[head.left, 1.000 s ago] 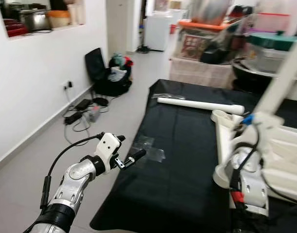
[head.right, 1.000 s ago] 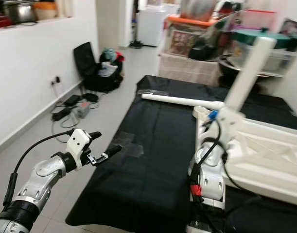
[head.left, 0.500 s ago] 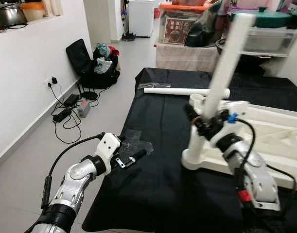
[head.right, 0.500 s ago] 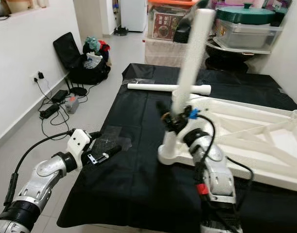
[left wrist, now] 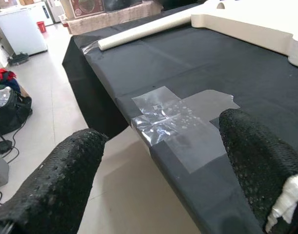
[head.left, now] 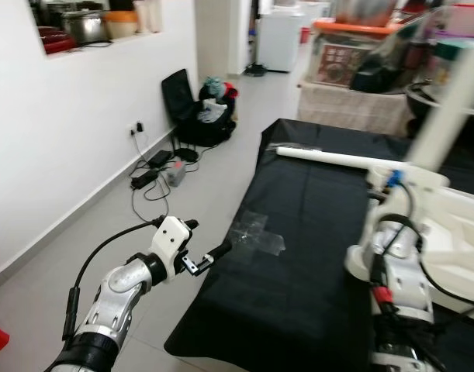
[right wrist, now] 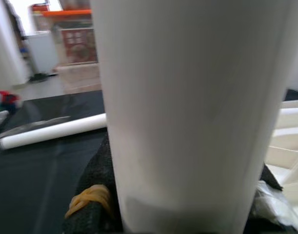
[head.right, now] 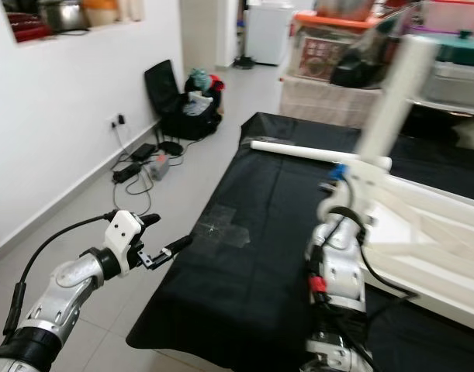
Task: Building children table
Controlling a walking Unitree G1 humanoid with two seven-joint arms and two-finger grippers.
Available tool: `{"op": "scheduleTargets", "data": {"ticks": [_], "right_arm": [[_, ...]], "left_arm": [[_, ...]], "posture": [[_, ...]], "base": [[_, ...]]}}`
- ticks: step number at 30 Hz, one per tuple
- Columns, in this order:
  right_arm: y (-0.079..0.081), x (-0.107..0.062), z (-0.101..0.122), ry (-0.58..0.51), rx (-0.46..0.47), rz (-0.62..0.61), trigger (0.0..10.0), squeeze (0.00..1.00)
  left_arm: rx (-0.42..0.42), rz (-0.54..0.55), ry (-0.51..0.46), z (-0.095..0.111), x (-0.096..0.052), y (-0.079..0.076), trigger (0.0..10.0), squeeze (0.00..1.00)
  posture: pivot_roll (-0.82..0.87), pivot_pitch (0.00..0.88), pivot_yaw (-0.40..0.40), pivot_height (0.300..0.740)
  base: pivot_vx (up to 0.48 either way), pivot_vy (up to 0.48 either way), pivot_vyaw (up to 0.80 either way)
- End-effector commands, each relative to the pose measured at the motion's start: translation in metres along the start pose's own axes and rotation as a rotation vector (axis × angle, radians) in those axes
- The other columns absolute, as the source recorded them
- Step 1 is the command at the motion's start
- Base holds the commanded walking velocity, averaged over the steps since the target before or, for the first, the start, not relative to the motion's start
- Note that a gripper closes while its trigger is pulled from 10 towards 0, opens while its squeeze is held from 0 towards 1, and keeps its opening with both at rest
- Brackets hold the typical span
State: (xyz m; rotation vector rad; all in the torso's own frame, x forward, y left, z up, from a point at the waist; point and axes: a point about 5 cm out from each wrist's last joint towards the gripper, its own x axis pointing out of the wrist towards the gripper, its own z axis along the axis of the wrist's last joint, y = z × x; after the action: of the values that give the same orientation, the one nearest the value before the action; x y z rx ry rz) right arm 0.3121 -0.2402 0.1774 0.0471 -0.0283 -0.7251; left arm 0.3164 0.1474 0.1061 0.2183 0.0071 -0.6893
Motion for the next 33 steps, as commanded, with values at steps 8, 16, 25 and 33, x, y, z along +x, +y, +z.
{"op": "scheduleTargets", "data": {"ticks": [8,16,25,33], "right_arm": [[-0.053,-0.003,-0.043,0.201,-0.124,-0.347,0.0,0.0],[0.024,0.0,-0.023,0.118,0.132,0.233,10.0,1.0],[0.047,-0.018,0.028,-0.099,0.201,0.968,10.0,0.0],[0.047,-0.047,0.02,-0.11,0.07,1.363,10.0,0.0]], "left_arm": [[0.014,-0.011,-0.007,0.007,0.007,0.003,10.0,0.0],[0.003,-0.007,-0.003,0.002,0.002,-0.002,10.0,0.0],[0.011,-0.005,-0.01,0.006,0.005,0.001,10.0,0.0],[0.012,-0.004,-0.007,0.005,0.003,0.003,10.0,0.0]], "posture": [[-0.05,0.0,-0.043,0.74],[-0.03,0.0,-0.053,0.74],[-0.02,0.0,-0.054,0.74],[-0.03,0.0,-0.056,0.74]], "base": [[0.0,0.0,0.0],[0.0,0.0,0.0],[0.0,0.0,0.0],[0.0,0.0,0.0]]}}
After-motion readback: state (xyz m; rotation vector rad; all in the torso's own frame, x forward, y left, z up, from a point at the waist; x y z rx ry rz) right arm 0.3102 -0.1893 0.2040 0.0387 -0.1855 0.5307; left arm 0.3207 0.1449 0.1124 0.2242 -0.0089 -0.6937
